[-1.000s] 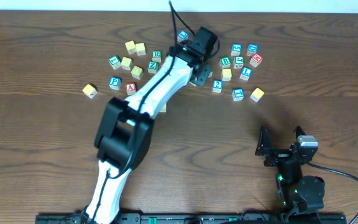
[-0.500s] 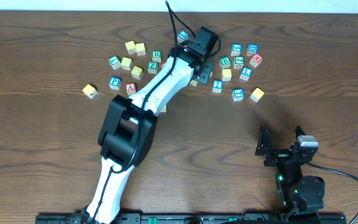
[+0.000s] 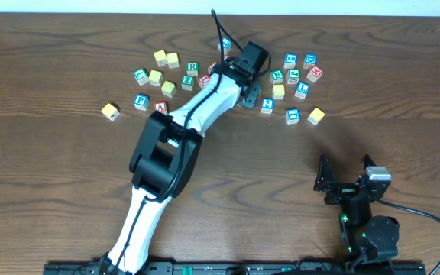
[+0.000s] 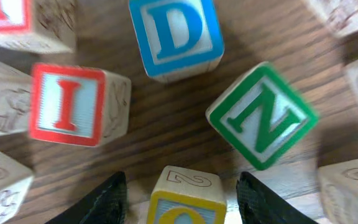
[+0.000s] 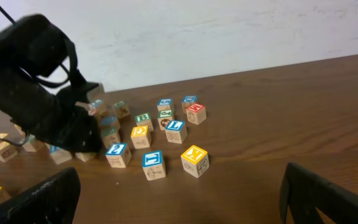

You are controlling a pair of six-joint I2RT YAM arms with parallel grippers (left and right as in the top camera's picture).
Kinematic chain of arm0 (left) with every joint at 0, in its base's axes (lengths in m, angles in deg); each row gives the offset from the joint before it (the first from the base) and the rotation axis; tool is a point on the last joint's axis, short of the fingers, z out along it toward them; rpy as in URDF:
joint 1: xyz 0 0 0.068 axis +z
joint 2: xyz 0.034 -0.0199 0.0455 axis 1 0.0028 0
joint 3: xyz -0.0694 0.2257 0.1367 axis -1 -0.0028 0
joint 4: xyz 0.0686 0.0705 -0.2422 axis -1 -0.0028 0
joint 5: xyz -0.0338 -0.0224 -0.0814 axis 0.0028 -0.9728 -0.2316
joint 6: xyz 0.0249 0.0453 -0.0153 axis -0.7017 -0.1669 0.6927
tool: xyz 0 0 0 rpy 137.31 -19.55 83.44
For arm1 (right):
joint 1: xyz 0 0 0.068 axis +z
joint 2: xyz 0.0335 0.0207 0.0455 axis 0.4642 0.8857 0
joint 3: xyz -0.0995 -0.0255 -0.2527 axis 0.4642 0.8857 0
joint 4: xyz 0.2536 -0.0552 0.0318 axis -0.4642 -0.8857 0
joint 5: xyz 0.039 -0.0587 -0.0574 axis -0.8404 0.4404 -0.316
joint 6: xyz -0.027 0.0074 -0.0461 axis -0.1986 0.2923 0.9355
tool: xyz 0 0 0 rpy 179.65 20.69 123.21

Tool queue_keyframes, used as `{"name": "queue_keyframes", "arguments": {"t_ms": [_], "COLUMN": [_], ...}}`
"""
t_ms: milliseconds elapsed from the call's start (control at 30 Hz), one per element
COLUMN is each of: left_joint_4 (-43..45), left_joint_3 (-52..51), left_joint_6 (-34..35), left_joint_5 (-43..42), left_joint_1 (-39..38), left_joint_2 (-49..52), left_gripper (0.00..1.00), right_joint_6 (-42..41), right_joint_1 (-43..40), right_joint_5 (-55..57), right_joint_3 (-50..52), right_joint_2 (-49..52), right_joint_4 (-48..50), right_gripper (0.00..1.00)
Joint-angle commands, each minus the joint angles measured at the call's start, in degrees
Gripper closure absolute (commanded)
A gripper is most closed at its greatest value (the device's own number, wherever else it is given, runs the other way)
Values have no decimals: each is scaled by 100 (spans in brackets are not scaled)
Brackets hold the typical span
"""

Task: Spell out CORL
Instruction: 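Lower the left gripper and grasp the yellow O block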

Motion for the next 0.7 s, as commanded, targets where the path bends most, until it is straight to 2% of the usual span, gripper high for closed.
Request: {"name": "queue_keyframes", "arguments": {"t_ms": [0, 133, 200, 533, 667], "left_joint_4": [-15, -22, -20, -28, -264], "left_joint_3": [-24, -24, -24, -22, 4], "left_joint_6": [-74, -72, -72, -72, -46], "left_joint_5": [50, 50, 52, 57, 57], "left_joint_1": [-13, -17, -17, -17, -17], "left_joint_2": [109, 109, 109, -35, -570], "left_gripper": [48, 55, 62, 69, 70], "right_joint_6": [79, 79, 79, 79, 79], "right_joint_1": [-87, -87, -87, -87, -87], "right_joint_5": [28, 28, 28, 28, 28], "right_joint_3": [9, 9, 9, 9, 9], "right_joint_2": [-26, -26, -26, -26, -26], "right_joint_4": [-15, -15, -15, -15, -15], "right_gripper": [1, 1, 1, 1, 1]}}
